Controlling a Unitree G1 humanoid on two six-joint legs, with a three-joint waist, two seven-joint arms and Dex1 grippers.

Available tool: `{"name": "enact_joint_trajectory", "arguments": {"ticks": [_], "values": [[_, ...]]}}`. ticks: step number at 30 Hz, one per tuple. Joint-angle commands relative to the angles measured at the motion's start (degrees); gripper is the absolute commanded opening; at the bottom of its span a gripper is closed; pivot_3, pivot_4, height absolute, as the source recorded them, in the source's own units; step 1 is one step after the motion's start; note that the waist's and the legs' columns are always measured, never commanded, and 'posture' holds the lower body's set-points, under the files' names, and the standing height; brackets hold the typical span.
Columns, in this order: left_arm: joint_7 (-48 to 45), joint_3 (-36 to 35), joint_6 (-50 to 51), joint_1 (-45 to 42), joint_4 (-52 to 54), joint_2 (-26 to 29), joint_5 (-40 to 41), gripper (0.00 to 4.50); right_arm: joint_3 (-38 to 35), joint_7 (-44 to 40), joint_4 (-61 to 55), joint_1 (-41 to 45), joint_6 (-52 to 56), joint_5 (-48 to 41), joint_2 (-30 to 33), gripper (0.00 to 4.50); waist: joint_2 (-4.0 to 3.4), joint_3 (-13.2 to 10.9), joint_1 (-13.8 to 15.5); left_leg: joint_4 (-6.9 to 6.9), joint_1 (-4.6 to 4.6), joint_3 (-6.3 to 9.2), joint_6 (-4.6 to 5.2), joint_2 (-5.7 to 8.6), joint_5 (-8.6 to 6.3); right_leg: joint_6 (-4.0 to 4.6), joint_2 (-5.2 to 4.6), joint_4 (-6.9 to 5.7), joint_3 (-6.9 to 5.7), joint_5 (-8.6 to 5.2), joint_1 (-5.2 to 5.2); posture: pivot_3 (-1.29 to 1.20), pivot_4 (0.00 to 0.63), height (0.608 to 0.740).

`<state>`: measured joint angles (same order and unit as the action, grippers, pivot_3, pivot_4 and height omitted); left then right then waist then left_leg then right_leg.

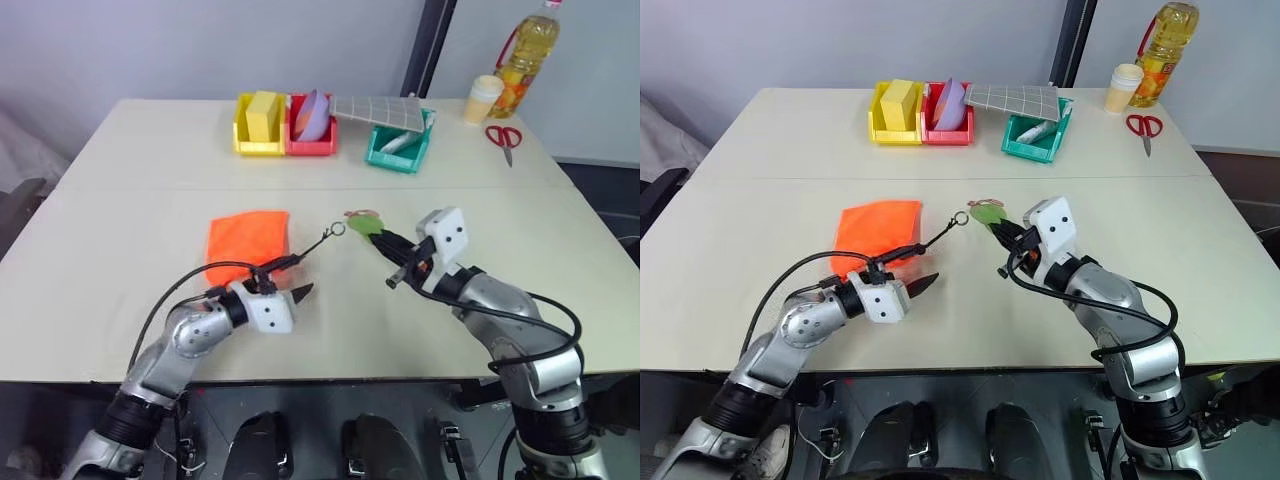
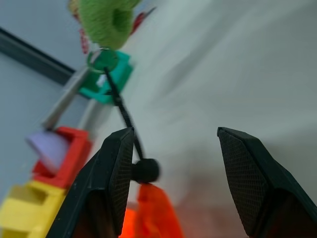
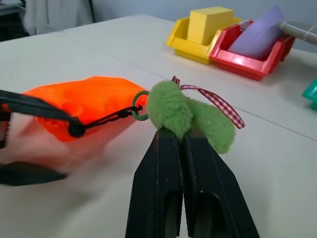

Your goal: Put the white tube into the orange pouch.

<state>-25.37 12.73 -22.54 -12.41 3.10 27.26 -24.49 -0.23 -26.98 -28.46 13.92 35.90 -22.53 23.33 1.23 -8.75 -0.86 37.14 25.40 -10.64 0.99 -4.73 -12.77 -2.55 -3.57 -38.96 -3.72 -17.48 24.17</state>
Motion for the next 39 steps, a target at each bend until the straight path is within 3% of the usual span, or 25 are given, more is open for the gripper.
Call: {"name": "enact_joint_trajectory", "arguments": {"ticks": [1, 9, 28, 31, 34, 35, 39], "values": [[5.6, 0.0, 0.6, -1.7, 0.1, -1.4, -4.6, 2.84, -0.3, -0.4, -1.2, 1.2, -0.4, -1.2, -0.2, 0.0, 0.0, 0.0, 0.0, 0.0, 0.0, -0.01, 0.0, 0.0, 0.0, 0.0, 0.0, -0.01, 0.0, 0.0, 0.0, 0.0, 0.15, 0.74], [9.7, 1.7, 2.7, -1.3, -0.3, -2.7, -10.5, 2.84, -0.2, -0.6, -1.6, 1.2, 0.1, -1.5, -0.1, 0.0, 0.0, 0.0, 0.0, 0.01, -0.02, -0.01, -0.01, 0.0, 0.01, -0.08, 0.01, -0.07, -0.01, 0.03, 0.0, 0.0, 0.15, 0.74], [8.5, 3.6, 5.7, -1.3, -1.2, -2.9, -9.5, 2.84, 0.0, -0.5, -1.6, 1.4, -0.2, -1.3, 0.3, 0.0, 0.0, 0.0, 0.0, 0.02, -0.03, -0.01, -0.03, 0.0, 0.02, -0.08, 0.01, -0.09, -0.01, 0.04, 0.0, 0.0, 0.15, 0.74], [8.0, 3.9, 5.7, -1.3, -1.3, -2.8, -9.0, 2.0, 0.0, -0.4, -1.6, 1.4, -0.2, -1.3, 0.3, 0.0, 0.01, 0.0, 0.0, 0.02, -0.03, -0.01, -0.02, 0.0, 0.02, -0.08, 0.01, -0.09, -0.01, 0.04, 0.0, 0.0, 0.15, 0.74], [8.0, 4.0, 5.7, -1.1, -1.1, -2.8, -8.6, 0.49, 0.1, -0.4, -1.6, 1.4, -0.2, -1.2, 0.4, 0.0, 0.0, 0.0, 0.0, 0.02, -0.03, -0.01, -0.03, 0.0, 0.02, -0.08, 0.01, -0.1, -0.01, 0.04, 0.0, 0.0, 0.15, 0.74], [8.1, 4.0, 5.7, -1.1, -1.1, -2.8, -8.5, 0.24, 0.1, -0.5, -1.6, 1.4, -0.2, -1.2, 0.4, 0.0, 0.0, 0.0, 0.0, 0.02, -0.03, -0.01, -0.03, 0.0, 0.02, -0.08, 0.01, -0.1, -0.01, 0.04, 0.0, 0.0, 0.15, 0.74], [8.5, 3.7, 6.0, -1.3, -1.2, -2.7, -8.6, 0.26, 0.1, -0.5, -1.6, 1.4, -0.3, -1.3, 0.4, 0.0, 0.0, 0.0, 0.0, 0.02, -0.03, -0.01, -0.03, 0.0, 0.02, -0.08, 0.01, -0.1, -0.01, 0.04, 0.0, 0.0, 0.15, 0.74]]}}
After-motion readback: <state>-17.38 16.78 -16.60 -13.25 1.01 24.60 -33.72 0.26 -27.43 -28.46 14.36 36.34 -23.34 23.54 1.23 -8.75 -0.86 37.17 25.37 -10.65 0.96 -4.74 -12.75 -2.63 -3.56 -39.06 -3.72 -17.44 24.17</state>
